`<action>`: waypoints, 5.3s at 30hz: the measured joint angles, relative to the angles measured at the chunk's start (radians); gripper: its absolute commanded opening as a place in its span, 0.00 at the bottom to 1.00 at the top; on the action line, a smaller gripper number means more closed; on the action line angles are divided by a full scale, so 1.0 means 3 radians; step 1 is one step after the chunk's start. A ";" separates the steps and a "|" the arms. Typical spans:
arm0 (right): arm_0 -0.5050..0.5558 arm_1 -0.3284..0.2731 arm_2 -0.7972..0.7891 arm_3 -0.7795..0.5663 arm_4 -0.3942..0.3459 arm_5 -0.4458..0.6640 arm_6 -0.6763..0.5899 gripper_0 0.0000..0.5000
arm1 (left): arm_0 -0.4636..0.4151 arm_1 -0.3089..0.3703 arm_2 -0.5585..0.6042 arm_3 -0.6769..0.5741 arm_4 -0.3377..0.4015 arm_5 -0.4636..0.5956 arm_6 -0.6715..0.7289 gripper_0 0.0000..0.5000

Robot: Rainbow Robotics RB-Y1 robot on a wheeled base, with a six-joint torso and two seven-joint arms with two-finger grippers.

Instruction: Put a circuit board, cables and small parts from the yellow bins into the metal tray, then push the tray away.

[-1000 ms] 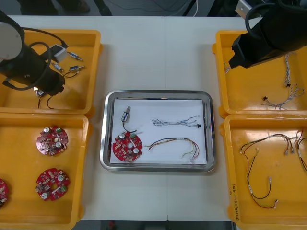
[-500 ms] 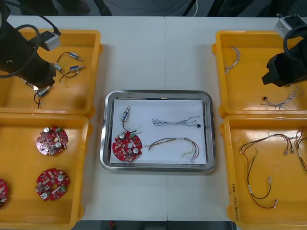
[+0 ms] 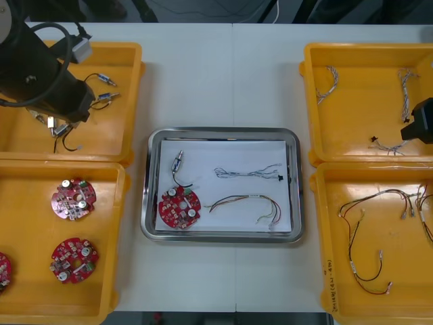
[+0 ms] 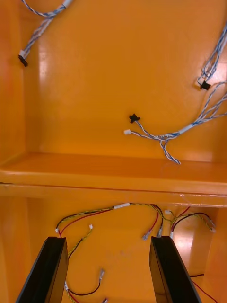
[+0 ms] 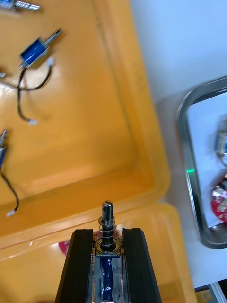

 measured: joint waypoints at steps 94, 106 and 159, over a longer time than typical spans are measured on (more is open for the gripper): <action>0.0324 -0.0029 -0.0127 -0.0002 -0.0001 0.0000 -0.0148 1.00 | -0.0691 -0.0663 -0.2180 0.0569 -0.0295 -0.1150 0.1741 1.00; 0.0325 -0.0035 -0.0128 -0.0010 -0.0088 0.0000 -0.0148 1.00 | -0.0692 -0.0581 -0.1468 0.0352 -0.0267 -0.0474 0.1740 1.00; -0.1710 0.1022 0.2760 -0.0058 -0.0338 0.0001 -0.0031 1.00 | 0.1275 0.0276 0.0926 -0.1154 0.0113 0.0013 0.0694 1.00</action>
